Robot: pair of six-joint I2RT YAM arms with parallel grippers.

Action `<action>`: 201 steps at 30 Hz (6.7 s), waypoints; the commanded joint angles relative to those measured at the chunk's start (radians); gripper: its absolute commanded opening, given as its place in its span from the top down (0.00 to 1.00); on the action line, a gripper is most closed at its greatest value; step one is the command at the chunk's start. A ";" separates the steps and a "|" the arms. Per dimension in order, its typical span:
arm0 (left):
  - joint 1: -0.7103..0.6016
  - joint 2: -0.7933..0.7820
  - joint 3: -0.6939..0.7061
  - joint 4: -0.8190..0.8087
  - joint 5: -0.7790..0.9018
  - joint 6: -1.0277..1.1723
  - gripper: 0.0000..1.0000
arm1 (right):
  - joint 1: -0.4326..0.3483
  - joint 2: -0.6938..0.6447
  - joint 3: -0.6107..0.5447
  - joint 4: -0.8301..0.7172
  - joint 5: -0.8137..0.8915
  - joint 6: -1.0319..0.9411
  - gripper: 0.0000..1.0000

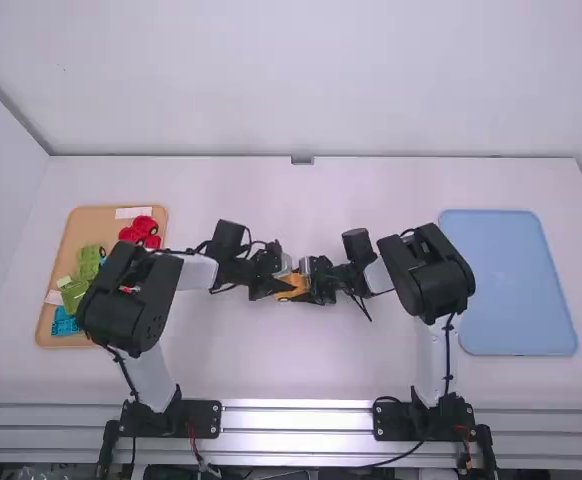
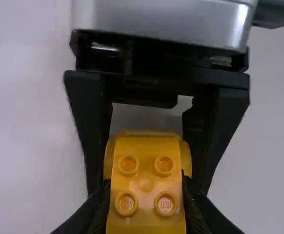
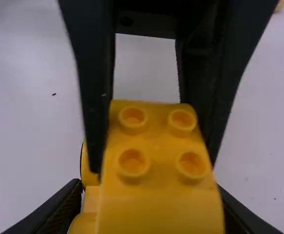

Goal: Assemble lego blocks to make yellow taxi

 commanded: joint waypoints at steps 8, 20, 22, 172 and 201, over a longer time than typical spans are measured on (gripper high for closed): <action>-0.056 0.032 -0.052 -0.026 -0.264 -0.098 0.98 | -0.013 0.011 -0.004 0.008 0.065 -0.014 0.63; -0.054 0.032 -0.052 0.026 -0.300 -0.094 0.98 | -0.013 0.011 -0.004 0.067 0.109 0.076 0.63; -0.056 0.032 -0.053 0.029 -0.325 -0.093 0.98 | -0.013 0.011 -0.004 0.067 0.107 0.076 0.63; 0.259 -0.422 0.044 -0.278 -0.228 0.011 0.01 | -0.140 -0.161 -0.011 -0.007 0.118 0.186 0.55; 0.338 -0.444 0.044 -0.138 -0.576 -0.347 0.01 | -0.985 -0.410 -0.011 -0.288 0.810 0.620 0.51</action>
